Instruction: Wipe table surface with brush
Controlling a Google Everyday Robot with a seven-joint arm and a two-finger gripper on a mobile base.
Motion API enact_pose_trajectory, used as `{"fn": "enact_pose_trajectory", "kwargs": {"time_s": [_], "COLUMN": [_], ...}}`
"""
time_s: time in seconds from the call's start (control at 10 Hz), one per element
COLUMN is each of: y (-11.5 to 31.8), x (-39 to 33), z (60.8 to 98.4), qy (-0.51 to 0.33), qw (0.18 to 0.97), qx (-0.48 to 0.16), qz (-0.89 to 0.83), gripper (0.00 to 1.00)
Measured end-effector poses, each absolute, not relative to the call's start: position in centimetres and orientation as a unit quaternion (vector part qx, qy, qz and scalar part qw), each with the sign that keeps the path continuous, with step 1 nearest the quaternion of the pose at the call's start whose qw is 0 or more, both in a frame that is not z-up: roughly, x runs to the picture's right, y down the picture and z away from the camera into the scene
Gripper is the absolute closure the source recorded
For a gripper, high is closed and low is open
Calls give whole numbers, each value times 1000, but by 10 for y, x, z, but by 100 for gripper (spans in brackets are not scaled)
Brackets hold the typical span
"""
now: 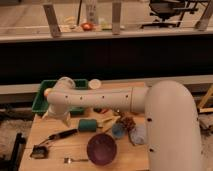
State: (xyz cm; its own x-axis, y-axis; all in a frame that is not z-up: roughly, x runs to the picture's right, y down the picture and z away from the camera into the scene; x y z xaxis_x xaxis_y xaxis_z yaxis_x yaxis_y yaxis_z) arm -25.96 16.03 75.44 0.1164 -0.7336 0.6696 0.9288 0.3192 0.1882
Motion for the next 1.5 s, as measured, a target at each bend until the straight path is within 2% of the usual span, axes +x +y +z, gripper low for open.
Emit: {"fn": "enact_pose_trajectory", "kwargs": {"time_s": [0.9, 1.5], "y": [212, 229], "x": [-262, -272], "z": [773, 790], "qy": [-346, -347], "qw": [814, 805], "qx": [-221, -253], "qz": [-410, -409], "gripper": [20, 20]}}
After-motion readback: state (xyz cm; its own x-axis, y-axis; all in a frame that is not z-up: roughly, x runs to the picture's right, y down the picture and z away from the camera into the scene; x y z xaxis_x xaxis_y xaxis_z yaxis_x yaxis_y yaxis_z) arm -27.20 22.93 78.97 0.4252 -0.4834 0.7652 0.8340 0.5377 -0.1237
